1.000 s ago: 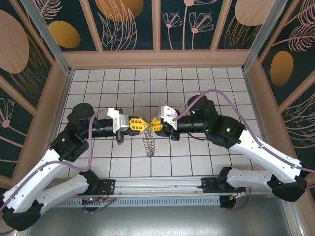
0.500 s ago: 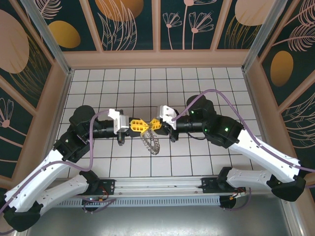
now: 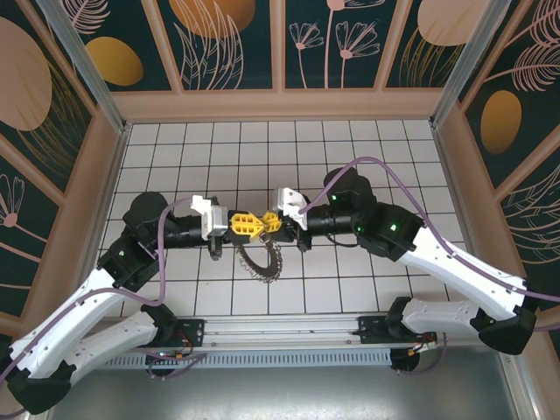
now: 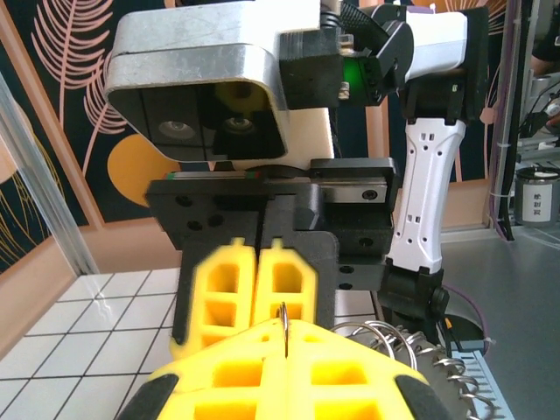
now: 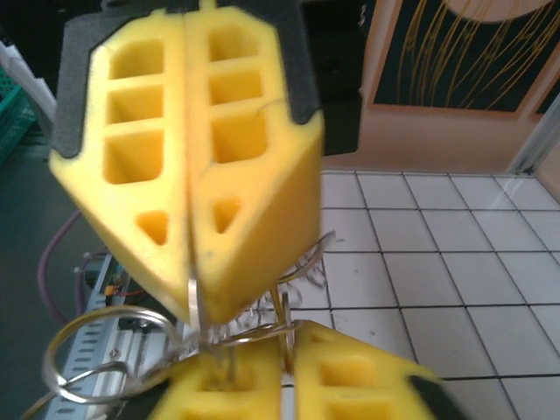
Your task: Put the keys on the keyring
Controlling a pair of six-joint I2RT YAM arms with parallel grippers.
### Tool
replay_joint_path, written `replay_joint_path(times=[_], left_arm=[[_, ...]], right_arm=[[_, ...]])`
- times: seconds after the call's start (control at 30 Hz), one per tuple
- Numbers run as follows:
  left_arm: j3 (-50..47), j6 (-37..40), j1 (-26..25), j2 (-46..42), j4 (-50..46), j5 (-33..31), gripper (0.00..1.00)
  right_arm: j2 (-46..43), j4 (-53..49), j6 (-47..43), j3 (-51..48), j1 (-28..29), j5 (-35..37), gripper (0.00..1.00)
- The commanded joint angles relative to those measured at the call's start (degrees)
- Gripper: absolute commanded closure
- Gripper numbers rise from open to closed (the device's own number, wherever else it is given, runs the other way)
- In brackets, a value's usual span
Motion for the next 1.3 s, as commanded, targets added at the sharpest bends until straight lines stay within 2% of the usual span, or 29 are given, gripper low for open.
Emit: replay_joint_path(times=[0.0,0.07,0.2,0.57,0.9,1.27], left_arm=[[-0.4,-0.7,-0.2,-1.1,4.5,-1.3,1.0],[-0.6,-0.9,-0.2,-1.4,4.8,-1.5,1.0],[-0.7,-1.3,-0.2,-1.7,5.2,-0.9,1.0],[-0.6,-1.7,-0.2,-1.3,5.4,-0.1,1.0],[-0.6,-1.6,-0.2,-1.2,5.3,-0.1,1.0],[-0.4,-1.6,-0.2,-1.4,4.8,-0.1,1.0]], right_arm=[[-4.2,6.3,1.0,-2.3,0.4,2.6,0.76],[-5.9,7.1,1.4,-3.3,0.4,3.9,0.7],[-8.3,6.2,2.3,-4.1,0.6,6.7,0.71],[-10.2,8.4,2.7,-5.0,2.6,7.7,0.68],[-8.1,9.0,2.8,-5.3,3.4,4.0,0.8],[-6.3,9.3,2.6,-5.2,3.7,2.3,0.83]])
